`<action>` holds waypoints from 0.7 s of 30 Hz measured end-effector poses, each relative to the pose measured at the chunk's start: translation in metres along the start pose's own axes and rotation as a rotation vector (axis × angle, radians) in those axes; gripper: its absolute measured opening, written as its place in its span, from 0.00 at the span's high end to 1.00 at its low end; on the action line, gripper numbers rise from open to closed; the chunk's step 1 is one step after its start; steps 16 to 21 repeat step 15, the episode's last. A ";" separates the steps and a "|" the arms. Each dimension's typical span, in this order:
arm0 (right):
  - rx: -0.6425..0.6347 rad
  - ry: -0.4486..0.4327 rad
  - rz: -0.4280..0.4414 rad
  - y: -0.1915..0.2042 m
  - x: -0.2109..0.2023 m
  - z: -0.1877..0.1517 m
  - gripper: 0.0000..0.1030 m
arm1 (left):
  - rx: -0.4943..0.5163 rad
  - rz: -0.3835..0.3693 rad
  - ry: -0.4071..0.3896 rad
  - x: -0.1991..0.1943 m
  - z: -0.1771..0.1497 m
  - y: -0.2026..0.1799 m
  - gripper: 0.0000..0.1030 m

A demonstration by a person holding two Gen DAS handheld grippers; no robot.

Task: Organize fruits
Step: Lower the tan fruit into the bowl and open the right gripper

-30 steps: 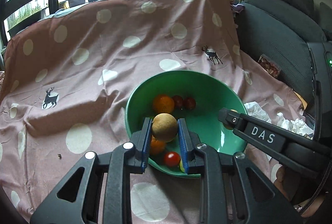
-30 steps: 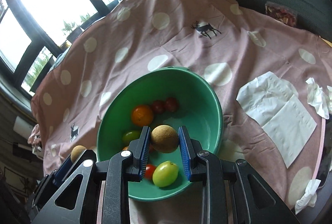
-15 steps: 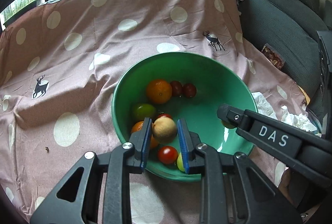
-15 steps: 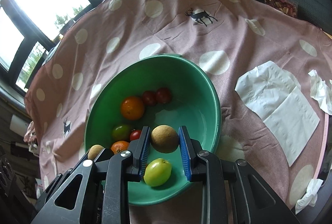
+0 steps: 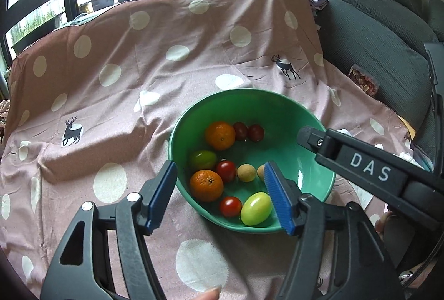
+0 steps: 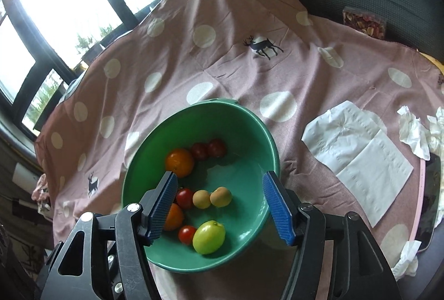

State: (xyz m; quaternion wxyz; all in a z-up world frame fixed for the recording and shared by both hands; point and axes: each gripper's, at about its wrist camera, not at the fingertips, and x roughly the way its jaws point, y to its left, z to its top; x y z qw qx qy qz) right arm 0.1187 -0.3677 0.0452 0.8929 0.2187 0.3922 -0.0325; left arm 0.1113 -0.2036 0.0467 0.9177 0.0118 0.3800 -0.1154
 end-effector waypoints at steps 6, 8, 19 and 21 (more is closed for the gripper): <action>-0.006 0.003 -0.021 0.001 0.000 0.000 0.34 | -0.013 0.002 -0.019 -0.011 0.002 0.002 0.37; -0.008 0.002 -0.025 0.001 0.000 0.000 0.34 | -0.021 0.005 -0.019 -0.012 0.002 0.003 0.37; -0.012 0.002 -0.037 0.002 0.000 0.000 0.33 | -0.026 0.013 -0.021 -0.013 0.001 0.006 0.37; -0.012 0.002 -0.037 0.002 0.000 0.000 0.33 | -0.026 0.013 -0.021 -0.013 0.001 0.006 0.37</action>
